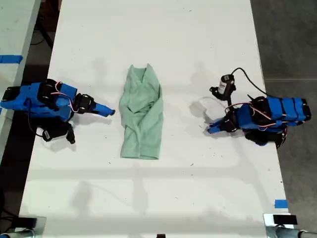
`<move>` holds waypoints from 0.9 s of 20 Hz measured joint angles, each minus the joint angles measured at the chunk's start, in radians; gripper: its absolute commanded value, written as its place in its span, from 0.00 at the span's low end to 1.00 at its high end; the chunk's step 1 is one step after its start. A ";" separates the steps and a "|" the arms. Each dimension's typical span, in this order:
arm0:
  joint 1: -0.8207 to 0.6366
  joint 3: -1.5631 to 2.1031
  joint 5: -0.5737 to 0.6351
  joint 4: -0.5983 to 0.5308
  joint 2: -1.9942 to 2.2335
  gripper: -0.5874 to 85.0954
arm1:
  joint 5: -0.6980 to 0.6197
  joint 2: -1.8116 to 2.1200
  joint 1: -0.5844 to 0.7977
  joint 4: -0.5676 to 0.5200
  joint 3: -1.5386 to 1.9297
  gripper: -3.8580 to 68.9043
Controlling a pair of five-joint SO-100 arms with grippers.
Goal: Fold t shirt
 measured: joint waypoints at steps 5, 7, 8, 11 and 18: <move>-0.066 0.000 0.000 0.000 0.000 0.00 | 0.000 0.000 0.000 0.000 0.000 0.14; -0.091 0.000 -0.002 0.000 0.005 0.00 | 0.000 0.000 0.000 0.000 0.000 0.14; -0.104 0.000 -0.018 0.000 0.005 0.00 | 0.000 0.000 0.000 0.000 0.000 0.14; -0.161 0.000 -0.034 0.000 0.006 0.00 | 0.029 0.000 0.011 0.000 0.000 0.13; -0.242 0.000 -0.038 0.000 0.008 0.00 | 0.388 0.005 0.230 0.000 0.002 0.06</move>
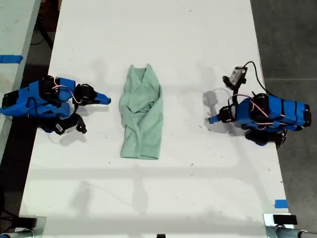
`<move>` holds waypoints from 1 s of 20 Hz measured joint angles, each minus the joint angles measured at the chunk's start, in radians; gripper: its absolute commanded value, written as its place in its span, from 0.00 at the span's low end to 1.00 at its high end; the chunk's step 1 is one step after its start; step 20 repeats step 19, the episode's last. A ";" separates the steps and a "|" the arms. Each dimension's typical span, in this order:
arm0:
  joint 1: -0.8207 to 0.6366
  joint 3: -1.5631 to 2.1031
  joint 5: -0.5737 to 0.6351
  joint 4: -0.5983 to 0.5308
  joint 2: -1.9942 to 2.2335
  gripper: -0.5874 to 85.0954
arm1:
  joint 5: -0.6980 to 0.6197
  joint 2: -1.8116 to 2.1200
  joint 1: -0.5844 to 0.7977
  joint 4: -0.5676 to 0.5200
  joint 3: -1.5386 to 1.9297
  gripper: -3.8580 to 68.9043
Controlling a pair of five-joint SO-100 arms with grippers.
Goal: Fold t shirt
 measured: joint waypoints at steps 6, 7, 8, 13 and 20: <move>0.000 0.000 0.000 0.000 -0.005 0.00 | -0.025 0.002 0.044 0.000 0.000 0.06; 0.000 0.000 0.000 0.000 -0.005 0.00 | -0.026 0.002 0.044 0.000 0.000 0.07; 0.000 0.000 0.000 0.000 -0.005 0.00 | -0.026 0.002 0.043 0.000 0.000 0.07; 0.000 0.000 0.000 0.000 -0.005 0.00 | -0.029 0.002 0.049 0.000 0.000 0.07; 0.000 0.000 0.000 0.000 -0.005 0.00 | -0.025 0.002 0.044 0.000 0.000 0.07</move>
